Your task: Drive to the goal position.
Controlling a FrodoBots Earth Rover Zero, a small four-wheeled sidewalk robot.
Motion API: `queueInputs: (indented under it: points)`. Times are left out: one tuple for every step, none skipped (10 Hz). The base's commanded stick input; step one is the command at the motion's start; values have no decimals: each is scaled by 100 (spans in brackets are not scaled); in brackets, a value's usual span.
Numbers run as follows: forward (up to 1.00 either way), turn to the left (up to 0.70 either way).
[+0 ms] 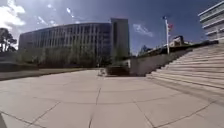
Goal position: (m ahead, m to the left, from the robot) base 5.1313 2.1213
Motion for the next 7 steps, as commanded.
queueInputs:
  points:
    - [68,0]
    - [68,0]
    - [68,0]
    - [67,0]
    - [66,0]
    - [66,0]
    - [66,0]
